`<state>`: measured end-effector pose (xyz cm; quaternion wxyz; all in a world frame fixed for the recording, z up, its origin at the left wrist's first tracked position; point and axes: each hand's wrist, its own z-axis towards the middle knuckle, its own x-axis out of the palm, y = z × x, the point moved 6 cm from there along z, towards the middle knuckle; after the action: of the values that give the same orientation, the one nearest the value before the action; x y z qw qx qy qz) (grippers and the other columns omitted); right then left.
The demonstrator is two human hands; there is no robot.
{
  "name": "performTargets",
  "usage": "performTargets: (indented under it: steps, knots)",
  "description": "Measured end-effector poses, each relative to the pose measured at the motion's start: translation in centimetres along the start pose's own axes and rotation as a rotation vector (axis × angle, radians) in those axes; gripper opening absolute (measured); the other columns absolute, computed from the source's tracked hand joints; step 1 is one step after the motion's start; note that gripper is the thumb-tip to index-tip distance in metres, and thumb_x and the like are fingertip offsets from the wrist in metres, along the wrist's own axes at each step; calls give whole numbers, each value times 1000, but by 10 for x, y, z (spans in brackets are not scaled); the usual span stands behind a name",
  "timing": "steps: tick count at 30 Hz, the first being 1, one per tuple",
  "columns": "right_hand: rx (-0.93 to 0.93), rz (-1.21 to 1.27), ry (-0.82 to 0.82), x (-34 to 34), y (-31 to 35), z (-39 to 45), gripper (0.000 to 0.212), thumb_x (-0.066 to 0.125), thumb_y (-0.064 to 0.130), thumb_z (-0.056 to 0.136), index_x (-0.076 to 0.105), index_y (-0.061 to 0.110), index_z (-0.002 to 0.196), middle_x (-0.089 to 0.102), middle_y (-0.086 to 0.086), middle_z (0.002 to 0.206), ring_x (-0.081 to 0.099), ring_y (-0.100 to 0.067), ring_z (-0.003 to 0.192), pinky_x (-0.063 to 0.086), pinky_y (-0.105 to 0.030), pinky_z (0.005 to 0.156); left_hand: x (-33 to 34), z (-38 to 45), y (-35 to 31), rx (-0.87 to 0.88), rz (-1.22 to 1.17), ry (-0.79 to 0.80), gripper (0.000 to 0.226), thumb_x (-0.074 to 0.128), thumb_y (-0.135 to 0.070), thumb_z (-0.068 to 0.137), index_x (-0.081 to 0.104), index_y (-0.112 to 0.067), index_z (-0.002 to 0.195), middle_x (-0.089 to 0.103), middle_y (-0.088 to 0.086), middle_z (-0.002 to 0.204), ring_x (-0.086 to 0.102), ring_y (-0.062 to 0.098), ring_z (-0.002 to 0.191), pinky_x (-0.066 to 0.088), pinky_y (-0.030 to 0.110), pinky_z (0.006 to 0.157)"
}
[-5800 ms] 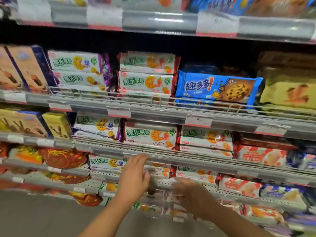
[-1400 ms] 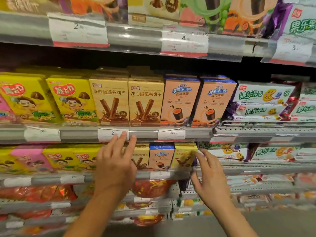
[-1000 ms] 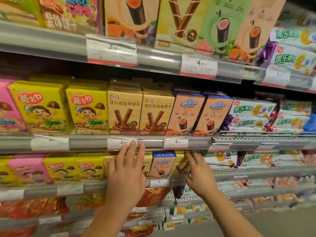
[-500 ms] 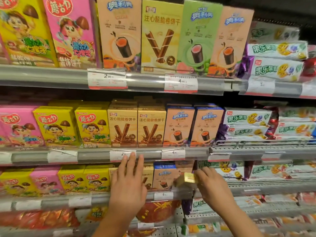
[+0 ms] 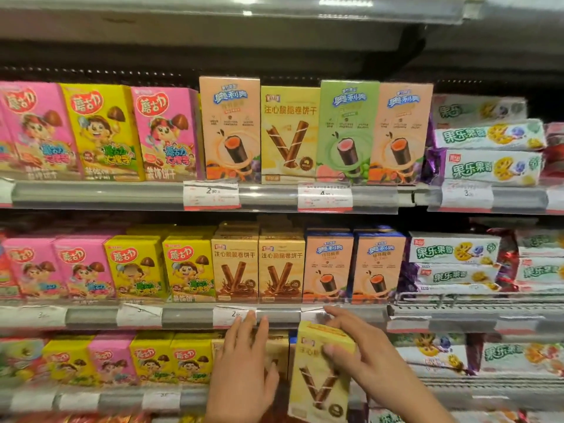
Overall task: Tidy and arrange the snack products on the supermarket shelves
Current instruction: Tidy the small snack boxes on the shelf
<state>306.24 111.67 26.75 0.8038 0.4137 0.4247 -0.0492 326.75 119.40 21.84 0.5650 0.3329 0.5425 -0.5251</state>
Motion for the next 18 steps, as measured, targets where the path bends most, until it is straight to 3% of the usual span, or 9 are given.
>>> performTargets:
  steps: [2,6,9,12,15,18]
  knots:
    - [59,-44,-10,12,1,9,59,39,79,88,51,43,133,51,29,138,48,9,123,41,-27,103,-12,1,1,23,0,16,77,36,-53,98,-4,-33,160,-15,-7,168,-9,21,155,18,41,125]
    - [125,-78,-14,16,10,15,54,39,70,91,49,34,131,57,16,119,51,6,101,38,-12,84,-53,-1,4,32,-50,-36,62,37,-51,99,22,-38,158,7,-15,167,9,11,152,26,33,121]
    - [124,-77,30,15,9,18,62,39,77,87,44,42,139,55,21,129,50,7,112,40,-17,94,-105,-4,2,55,-93,-254,47,39,-48,101,44,-40,147,34,-21,157,30,2,143,28,25,116]
    - [58,-48,23,-2,24,22,62,39,83,84,46,51,136,50,34,136,49,11,121,42,-20,102,-160,-2,-4,124,-112,-462,38,45,-42,98,65,-33,128,63,-18,131,53,3,124,38,24,103]
    - [-93,-63,-68,-41,68,28,49,39,77,91,50,52,131,40,43,140,39,18,127,37,-11,96,-212,2,-9,262,-147,-682,40,43,-41,93,71,-26,118,69,-12,118,62,8,113,48,28,96]
    - [-259,-78,-225,-84,105,36,51,38,73,93,57,40,127,44,34,145,47,5,130,48,-25,96,-259,13,-19,376,-126,-796,38,49,-34,94,68,-21,124,67,-7,125,57,12,120,48,35,102]
